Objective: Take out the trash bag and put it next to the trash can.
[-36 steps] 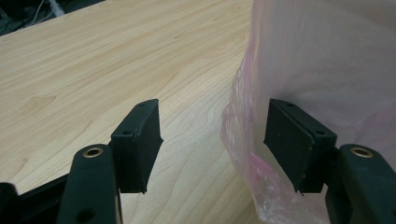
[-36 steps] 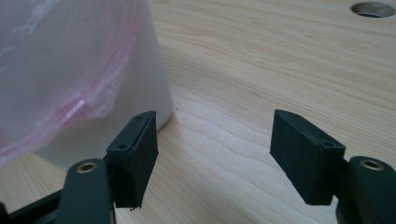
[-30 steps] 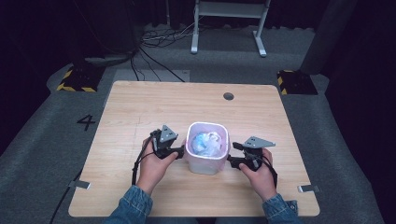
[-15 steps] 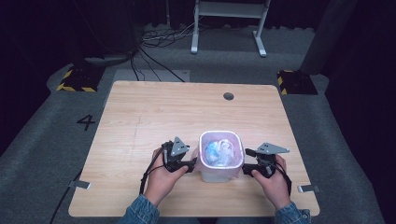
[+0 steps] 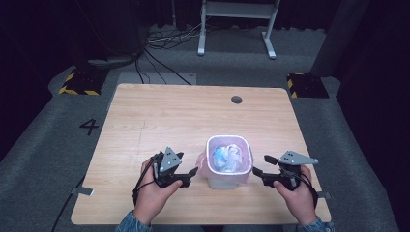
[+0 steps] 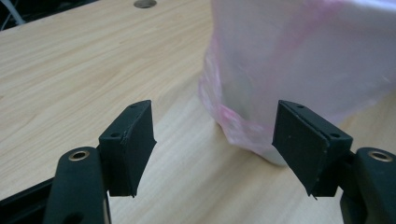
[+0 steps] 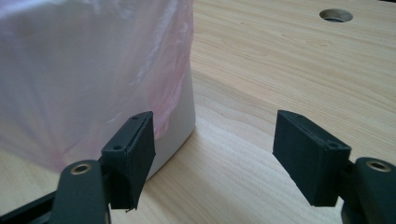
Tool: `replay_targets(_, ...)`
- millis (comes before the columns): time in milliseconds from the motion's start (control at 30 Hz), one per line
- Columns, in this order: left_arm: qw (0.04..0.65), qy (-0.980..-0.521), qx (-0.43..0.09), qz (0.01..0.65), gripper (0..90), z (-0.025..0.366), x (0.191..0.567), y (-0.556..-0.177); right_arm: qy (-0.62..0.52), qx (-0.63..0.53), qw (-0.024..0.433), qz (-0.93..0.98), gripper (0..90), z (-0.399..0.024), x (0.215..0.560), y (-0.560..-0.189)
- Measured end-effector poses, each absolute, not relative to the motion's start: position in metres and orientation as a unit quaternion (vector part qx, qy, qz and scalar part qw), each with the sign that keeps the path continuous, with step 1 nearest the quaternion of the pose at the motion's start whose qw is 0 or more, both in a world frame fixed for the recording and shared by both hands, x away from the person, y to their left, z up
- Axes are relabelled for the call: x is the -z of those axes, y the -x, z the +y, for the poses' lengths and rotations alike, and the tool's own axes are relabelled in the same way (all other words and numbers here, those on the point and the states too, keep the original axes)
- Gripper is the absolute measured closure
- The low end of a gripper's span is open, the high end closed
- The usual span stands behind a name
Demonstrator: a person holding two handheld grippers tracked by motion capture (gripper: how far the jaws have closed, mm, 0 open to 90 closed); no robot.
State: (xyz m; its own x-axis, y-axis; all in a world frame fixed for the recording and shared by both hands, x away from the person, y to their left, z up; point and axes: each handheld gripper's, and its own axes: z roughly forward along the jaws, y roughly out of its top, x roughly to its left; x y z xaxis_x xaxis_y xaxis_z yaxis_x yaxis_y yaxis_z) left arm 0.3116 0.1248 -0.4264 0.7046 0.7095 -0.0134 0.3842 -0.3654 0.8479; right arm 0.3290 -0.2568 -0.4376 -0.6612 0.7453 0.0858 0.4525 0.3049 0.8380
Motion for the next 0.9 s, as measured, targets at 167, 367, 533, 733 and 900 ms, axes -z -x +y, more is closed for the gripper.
replay_targets(167,0.442,-0.818,-0.176,0.323,28.1,0.123,0.432,-0.298,-0.365,-0.458,0.151,0.796,29.6,-0.257,0.430,-0.316)
replay_targets(367,0.446,-0.830,-0.164,0.294,27.8,0.108,0.441,-0.293,-0.327,-0.466,0.130,0.812,29.2,-0.244,0.427,-0.305)
replay_targets(533,0.450,-0.834,-0.157,0.277,28.9,0.096,0.442,-0.295,-0.301,-0.468,0.114,0.823,28.7,-0.231,0.428,-0.302)
replay_targets(733,0.449,-0.838,-0.143,0.273,57.1,0.095,0.441,-0.301,-0.288,-0.461,0.092,0.834,46.0,-0.224,0.431,-0.301)
replay_targets(900,0.451,-0.838,-0.142,0.270,80.8,0.097,0.437,-0.300,-0.276,-0.457,0.095,0.841,80.7,-0.225,0.428,-0.297)
